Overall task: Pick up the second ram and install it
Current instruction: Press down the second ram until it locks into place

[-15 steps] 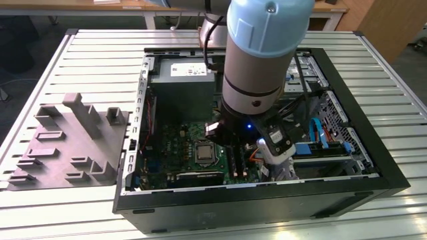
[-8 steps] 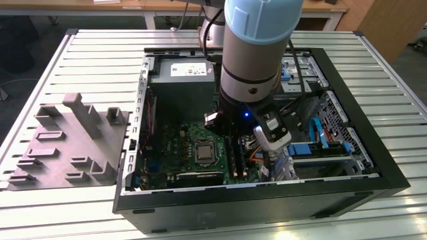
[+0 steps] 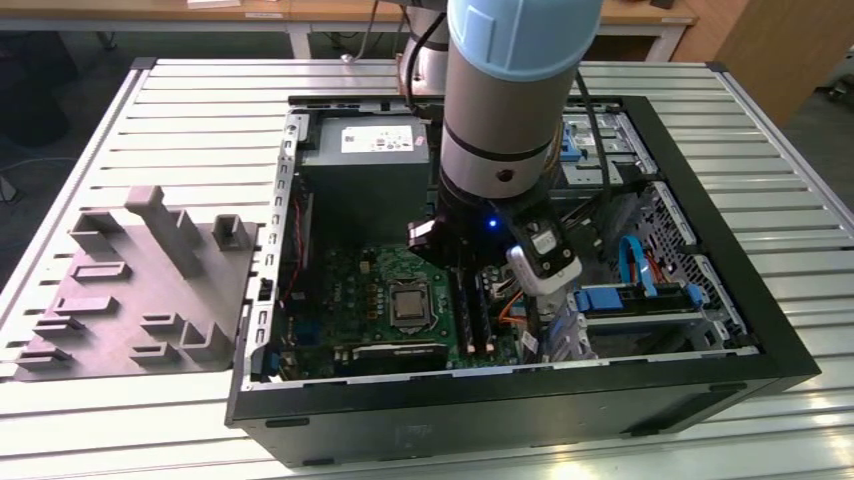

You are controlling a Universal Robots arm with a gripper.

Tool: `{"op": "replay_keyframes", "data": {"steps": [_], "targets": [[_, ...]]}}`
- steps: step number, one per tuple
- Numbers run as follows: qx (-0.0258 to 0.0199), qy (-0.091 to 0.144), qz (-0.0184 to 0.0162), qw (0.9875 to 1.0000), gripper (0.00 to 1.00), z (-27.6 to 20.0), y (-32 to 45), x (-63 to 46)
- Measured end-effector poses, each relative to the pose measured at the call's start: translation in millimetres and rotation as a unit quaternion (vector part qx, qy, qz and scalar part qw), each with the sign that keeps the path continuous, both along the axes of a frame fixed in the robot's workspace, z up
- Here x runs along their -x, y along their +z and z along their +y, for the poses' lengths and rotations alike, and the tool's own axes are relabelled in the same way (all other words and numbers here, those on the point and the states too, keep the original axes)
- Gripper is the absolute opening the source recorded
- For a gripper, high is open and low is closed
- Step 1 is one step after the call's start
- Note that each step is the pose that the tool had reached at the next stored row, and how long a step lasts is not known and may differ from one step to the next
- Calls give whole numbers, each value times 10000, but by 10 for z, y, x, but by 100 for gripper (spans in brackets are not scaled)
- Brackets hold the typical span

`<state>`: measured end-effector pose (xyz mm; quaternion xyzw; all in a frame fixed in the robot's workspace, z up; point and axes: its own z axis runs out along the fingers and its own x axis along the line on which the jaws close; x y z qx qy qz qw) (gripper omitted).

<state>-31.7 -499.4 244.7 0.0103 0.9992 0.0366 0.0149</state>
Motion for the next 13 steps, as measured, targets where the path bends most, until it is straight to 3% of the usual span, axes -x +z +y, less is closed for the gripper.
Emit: {"op": "replay_keyframes", "data": {"steps": [13], "targets": [[1,0,-1,10000,11,0,1,-48]]}}
